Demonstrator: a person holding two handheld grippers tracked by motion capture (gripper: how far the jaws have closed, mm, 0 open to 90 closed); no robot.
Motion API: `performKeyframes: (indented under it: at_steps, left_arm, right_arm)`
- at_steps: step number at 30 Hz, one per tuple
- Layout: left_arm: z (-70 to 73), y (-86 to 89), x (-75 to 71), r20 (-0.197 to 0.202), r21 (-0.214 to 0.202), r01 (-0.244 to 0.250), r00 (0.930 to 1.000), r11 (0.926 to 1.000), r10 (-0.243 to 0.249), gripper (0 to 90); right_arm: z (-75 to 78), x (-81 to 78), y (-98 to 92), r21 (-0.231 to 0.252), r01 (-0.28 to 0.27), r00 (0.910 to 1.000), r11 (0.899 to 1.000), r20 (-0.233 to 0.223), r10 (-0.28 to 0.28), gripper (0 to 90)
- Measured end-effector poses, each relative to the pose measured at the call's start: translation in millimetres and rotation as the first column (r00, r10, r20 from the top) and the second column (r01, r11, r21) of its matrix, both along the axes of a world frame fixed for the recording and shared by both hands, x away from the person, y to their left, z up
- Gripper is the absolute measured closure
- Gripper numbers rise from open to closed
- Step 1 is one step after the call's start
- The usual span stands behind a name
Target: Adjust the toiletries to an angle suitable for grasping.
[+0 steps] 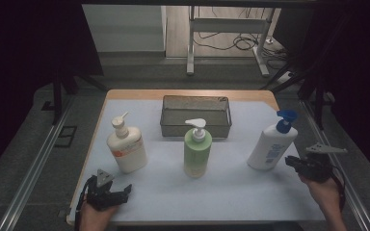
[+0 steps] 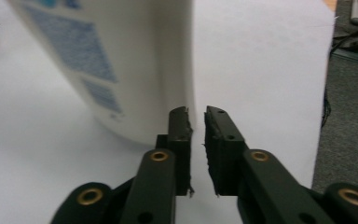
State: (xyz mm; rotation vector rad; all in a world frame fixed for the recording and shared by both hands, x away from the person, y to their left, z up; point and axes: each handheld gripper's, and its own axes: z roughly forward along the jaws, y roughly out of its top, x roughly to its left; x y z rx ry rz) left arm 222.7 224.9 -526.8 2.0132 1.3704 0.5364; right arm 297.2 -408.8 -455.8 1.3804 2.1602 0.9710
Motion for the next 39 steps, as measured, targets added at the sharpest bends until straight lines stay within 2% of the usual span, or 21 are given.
performKeyframes:
  at_steps: [7, 14, 21, 25, 26, 31, 39]
  left_arm:
    - [-0.1, 0.0, 0.0, 0.001, 0.000, 0.000, 1.0000, 1.0000, 0.000, 10.3]
    - [-0.1, 0.0, 0.1, 0.001, -0.001, 0.000, 1.0000, 1.0000, 0.000, 10.3]
    - [-0.1, 0.1, 0.1, 0.000, -0.001, 0.000, 1.0000, 1.0000, 0.000, 10.3]
    - [-0.1, 0.1, 0.1, 0.001, -0.001, 0.000, 1.0000, 1.0000, 0.000, 10.3]
    - [-0.1, 0.1, 0.1, 0.000, -0.001, 0.000, 1.0000, 1.0000, 0.000, 10.3]
    - [-0.1, 0.1, 0.1, 0.000, -0.001, 0.000, 1.0000, 1.0000, 0.000, 10.3]
    - [-0.1, 0.2, 0.2, 0.000, -0.001, 0.001, 1.0000, 1.0000, -0.001, 10.3]
  right_arm:
    - [-1.6, 16.8, -4.0, 0.010, 0.024, 0.9997, 1.000, -0.009, -0.023, 84.9]
    - [-4.1, 36.1, -5.4, 0.018, 0.012, 0.9997, 1.000, -0.021, -0.011, 83.8]
    - [-11.9, 49.3, -4.8, 0.057, -0.012, 0.9989, 0.998, -0.044, 0.014, 82.3]
    - [-15.3, 53.2, 0.9, 0.056, -0.047, 0.9979, 0.997, -0.041, 0.050, 84.3]
    - [-15.8, 53.9, 1.9, 0.044, -0.051, 0.9979, 0.998, -0.038, 0.053, 84.8]
    - [-16.9, 54.7, 1.7, 0.062, -0.065, 0.9969, 0.996, -0.040, 0.068, 87.9]
    - [-17.8, 49.8, 1.9, 0.075, -0.083, 0.9949, 0.994, -0.051, 0.087, 88.1]
